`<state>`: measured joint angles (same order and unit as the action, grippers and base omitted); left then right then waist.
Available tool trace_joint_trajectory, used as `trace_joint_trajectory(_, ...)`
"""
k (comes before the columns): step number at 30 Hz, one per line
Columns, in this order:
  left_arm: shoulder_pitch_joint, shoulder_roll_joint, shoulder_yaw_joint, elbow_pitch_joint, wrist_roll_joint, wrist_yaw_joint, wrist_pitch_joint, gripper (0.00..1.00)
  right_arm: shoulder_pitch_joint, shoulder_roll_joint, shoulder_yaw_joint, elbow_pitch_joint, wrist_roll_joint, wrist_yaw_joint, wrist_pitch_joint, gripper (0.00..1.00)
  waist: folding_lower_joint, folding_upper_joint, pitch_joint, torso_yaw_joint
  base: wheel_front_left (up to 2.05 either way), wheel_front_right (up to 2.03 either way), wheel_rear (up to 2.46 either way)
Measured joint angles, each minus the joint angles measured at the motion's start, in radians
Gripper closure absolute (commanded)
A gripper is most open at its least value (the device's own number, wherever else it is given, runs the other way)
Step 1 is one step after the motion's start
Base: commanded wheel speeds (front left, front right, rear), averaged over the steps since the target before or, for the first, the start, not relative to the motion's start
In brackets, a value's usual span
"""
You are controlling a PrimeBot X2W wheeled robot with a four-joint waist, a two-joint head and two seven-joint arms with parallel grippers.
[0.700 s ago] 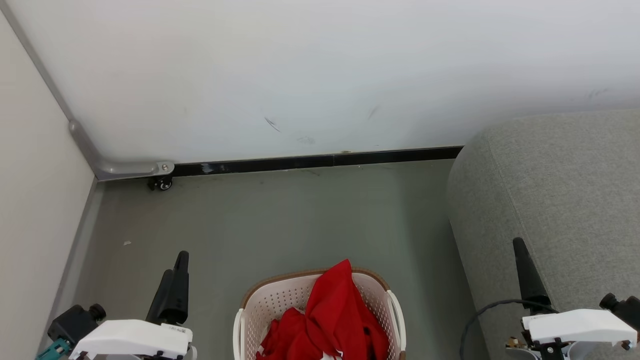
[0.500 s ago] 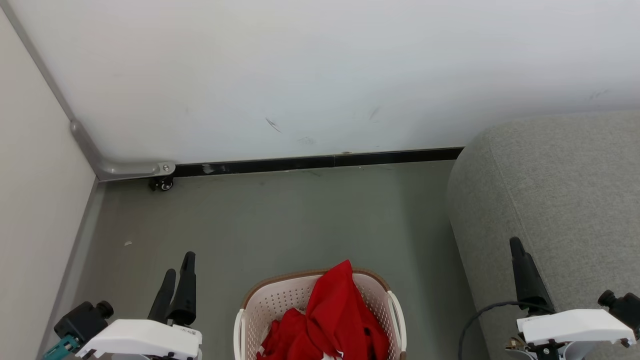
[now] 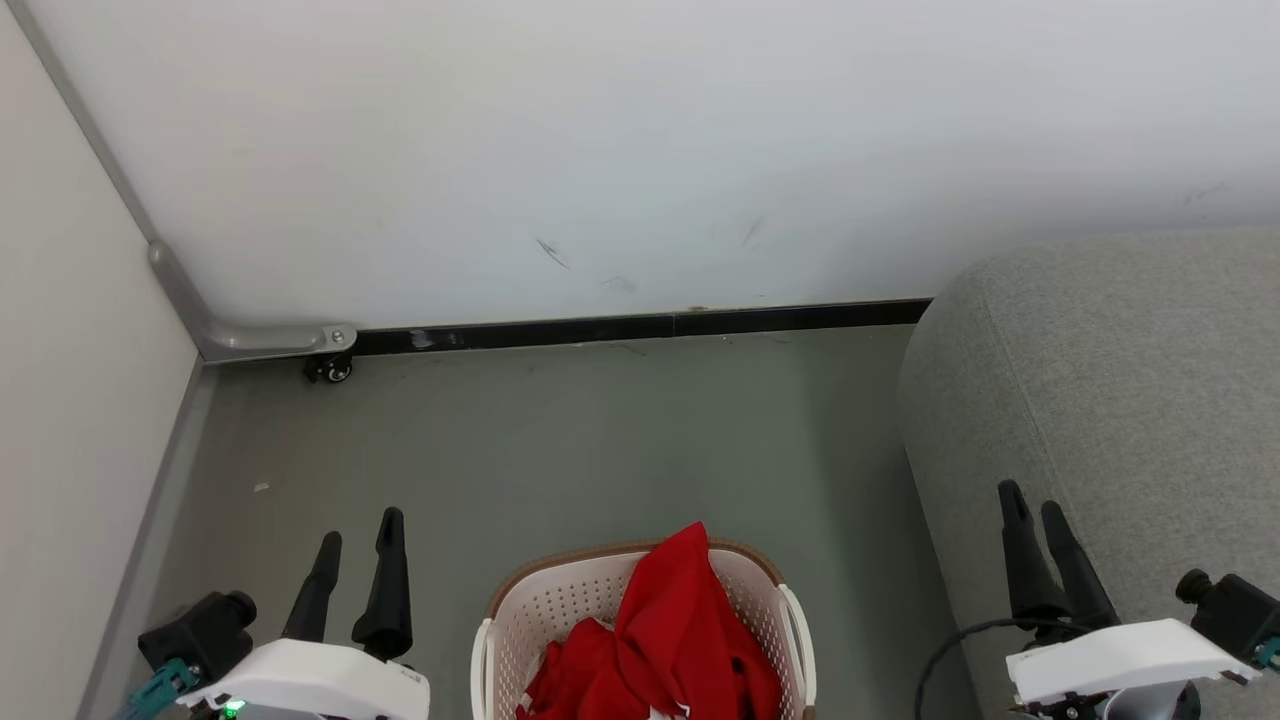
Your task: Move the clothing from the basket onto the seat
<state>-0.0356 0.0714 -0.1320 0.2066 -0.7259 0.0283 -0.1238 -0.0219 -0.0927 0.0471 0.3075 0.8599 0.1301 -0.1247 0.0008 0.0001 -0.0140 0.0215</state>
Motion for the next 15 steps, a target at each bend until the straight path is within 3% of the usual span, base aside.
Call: trace_joint_trajectory(15, -0.001, 0.022, -0.064, 0.013, 0.312, 0.069, -0.057, 0.0, -0.002, 0.009, -0.007, 0.027, -0.296, 0.0, -0.001, 0.0, -0.0002, 0.0, 0.004, 0.004, 0.0, 0.0, 0.0)
